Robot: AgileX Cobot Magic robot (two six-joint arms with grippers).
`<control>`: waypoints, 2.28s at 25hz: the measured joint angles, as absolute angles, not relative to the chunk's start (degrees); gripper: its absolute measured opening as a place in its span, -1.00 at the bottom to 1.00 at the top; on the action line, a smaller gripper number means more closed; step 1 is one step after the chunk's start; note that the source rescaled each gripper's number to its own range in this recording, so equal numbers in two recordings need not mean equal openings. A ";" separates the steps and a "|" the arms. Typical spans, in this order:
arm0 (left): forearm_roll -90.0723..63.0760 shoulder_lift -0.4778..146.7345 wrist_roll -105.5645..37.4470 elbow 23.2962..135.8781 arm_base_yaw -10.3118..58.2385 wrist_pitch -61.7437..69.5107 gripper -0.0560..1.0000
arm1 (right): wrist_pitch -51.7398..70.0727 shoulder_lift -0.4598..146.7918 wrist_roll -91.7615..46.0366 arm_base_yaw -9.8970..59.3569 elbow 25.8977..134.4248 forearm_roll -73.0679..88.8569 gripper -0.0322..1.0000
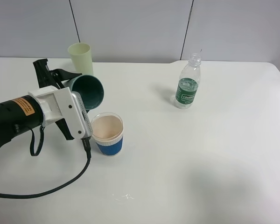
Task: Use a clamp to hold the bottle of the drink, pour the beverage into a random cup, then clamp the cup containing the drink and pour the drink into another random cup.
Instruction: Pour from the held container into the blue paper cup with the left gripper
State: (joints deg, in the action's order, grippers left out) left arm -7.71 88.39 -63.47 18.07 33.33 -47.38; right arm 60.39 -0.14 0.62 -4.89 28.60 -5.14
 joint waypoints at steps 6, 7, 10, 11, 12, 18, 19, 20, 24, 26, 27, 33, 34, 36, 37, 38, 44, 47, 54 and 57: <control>-7.76 86.71 -66.50 20.86 33.33 -41.18 -0.85 | 60.39 -0.14 0.62 -4.89 28.60 -5.14 0.99; -7.76 86.45 -66.97 21.03 33.33 -40.93 -0.85 | 60.39 -0.14 0.62 -4.89 28.60 -5.14 0.99; -7.76 86.22 -67.87 21.09 33.33 -40.78 -0.85 | 60.39 -0.14 0.62 -4.89 28.60 -5.14 0.99; -7.76 86.22 -68.19 21.09 33.33 -40.62 -0.85 | 60.39 -0.14 0.62 -4.89 28.60 -5.14 0.99; -7.76 86.22 -68.36 21.09 33.33 -40.54 -0.85 | 60.39 -0.14 0.62 -4.89 28.60 -5.14 0.99; -7.76 86.22 -70.14 21.09 33.33 -40.36 -0.85 | 60.39 -0.14 0.62 -4.89 28.60 -5.14 0.99; -7.76 86.22 -70.56 21.09 33.33 -40.36 -0.85 | 60.39 -0.14 0.62 -4.89 28.60 -5.14 0.99; -7.76 86.22 -70.95 21.09 33.33 -40.36 -0.85 | 60.39 -0.14 0.62 -4.89 28.60 -5.14 0.99; -7.76 86.22 -72.70 21.15 33.33 -40.36 -0.85 | 60.39 -0.14 0.62 -4.89 28.60 -5.14 0.99; -7.76 86.22 -72.86 21.20 33.33 -40.36 -0.85 | 60.39 -0.14 0.62 -4.89 28.60 -5.14 0.99; -7.76 86.22 -72.88 21.20 33.33 -40.36 -0.85 | 60.39 -0.14 0.62 -4.89 28.60 -5.14 0.99; -7.76 86.22 -74.25 21.20 33.33 -40.36 -0.85 | 60.39 -0.14 0.62 -4.89 28.60 -5.14 0.99; -7.76 86.22 -74.67 21.20 33.33 -40.41 -0.85 | 60.39 -0.14 0.62 -4.89 28.60 -5.14 0.99; -7.76 86.22 -75.24 21.20 33.33 -40.45 -0.85 | 60.39 -0.14 0.62 -4.89 28.60 -5.14 0.99; -7.76 86.22 -75.37 21.26 33.33 -40.45 -0.85 | 60.39 -0.14 0.62 -4.89 28.60 -5.14 0.99; -7.76 86.22 -75.44 21.30 33.33 -40.67 -0.85 | 60.39 -0.14 0.62 -4.89 28.60 -5.14 0.99; -7.76 86.22 -75.49 21.55 33.33 -41.43 -0.85 | 60.39 -0.14 0.62 -4.89 28.60 -5.14 0.99; -7.76 86.22 -75.78 21.55 33.33 -41.43 -0.85 | 60.39 -0.14 0.62 -4.89 28.60 -5.14 0.99; -7.76 86.22 -78.80 21.55 33.33 -41.97 -0.85 | 60.39 -0.14 0.62 -4.89 28.60 -5.14 0.99; -7.76 86.22 -79.57 21.55 33.33 -41.97 -0.85 | 60.39 -0.14 0.62 -4.89 28.60 -5.14 0.99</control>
State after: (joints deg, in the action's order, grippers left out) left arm -7.76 86.22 -79.57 21.55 33.33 -41.97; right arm 60.39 -0.14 0.62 -4.89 28.60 -5.14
